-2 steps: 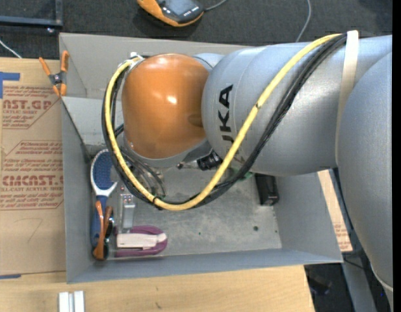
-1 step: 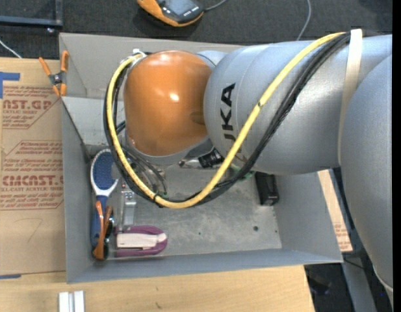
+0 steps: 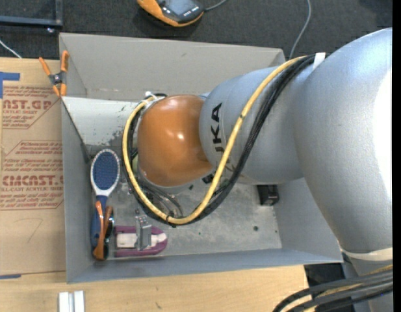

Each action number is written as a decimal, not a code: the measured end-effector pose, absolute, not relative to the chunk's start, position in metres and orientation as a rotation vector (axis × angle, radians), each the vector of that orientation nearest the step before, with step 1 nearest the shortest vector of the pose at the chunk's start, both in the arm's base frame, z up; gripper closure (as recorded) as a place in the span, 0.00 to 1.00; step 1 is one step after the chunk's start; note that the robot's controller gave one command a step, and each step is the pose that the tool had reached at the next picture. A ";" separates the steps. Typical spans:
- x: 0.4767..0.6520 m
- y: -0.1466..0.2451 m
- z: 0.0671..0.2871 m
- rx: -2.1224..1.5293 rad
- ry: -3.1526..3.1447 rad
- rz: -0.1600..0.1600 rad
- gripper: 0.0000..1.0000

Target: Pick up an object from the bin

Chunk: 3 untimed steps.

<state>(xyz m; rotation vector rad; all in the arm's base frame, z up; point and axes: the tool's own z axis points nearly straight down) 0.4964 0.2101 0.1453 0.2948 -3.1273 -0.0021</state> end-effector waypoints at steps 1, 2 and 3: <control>0.483 0.165 0.160 0.704 -3.063 -0.003 0.00; 0.481 0.186 0.128 0.316 -3.123 -0.004 0.00; 0.488 0.192 0.072 0.706 -3.078 -0.007 0.00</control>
Offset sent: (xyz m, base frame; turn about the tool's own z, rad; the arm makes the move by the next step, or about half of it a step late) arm -0.0148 -0.0252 -0.0156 -0.0126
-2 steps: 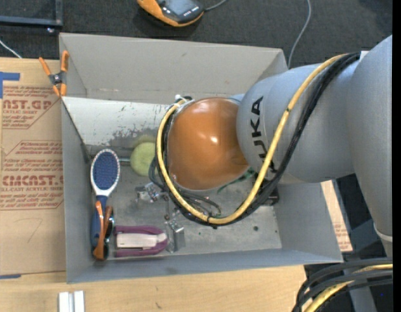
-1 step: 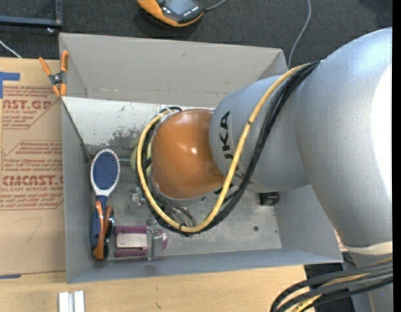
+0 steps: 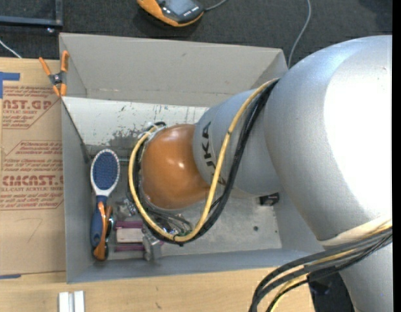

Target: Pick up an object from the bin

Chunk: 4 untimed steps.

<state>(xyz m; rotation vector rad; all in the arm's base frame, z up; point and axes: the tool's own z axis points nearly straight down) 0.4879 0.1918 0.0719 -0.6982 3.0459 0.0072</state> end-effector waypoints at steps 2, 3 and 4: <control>0.485 0.190 0.070 -0.277 3.126 0.008 1.00; 0.484 0.189 0.073 -0.277 3.128 0.007 1.00; 0.483 0.189 0.084 -0.278 3.131 0.005 1.00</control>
Offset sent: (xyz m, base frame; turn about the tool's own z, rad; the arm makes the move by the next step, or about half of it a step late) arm 0.0000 0.0000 0.0000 0.0000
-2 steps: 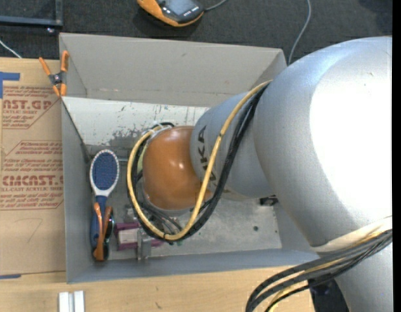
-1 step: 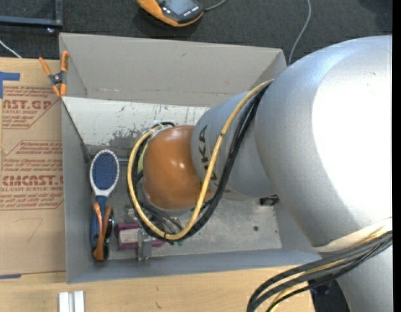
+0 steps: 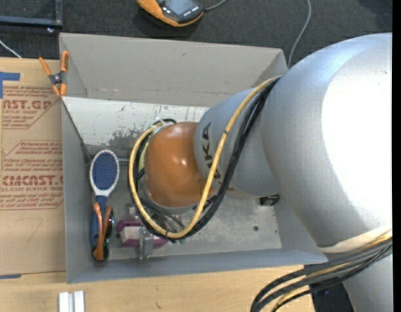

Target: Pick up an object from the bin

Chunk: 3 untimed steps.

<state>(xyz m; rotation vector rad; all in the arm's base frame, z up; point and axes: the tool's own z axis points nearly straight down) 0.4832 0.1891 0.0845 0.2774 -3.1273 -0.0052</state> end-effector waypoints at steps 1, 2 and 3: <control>0.483 0.189 0.098 0.278 -3.126 -0.005 1.00; 0.483 0.189 0.115 0.278 -3.127 -0.006 1.00; 0.484 0.190 0.126 0.278 -3.129 -0.007 1.00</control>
Offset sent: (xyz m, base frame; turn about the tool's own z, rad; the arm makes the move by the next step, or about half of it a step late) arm 0.0000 0.0000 0.0126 0.0000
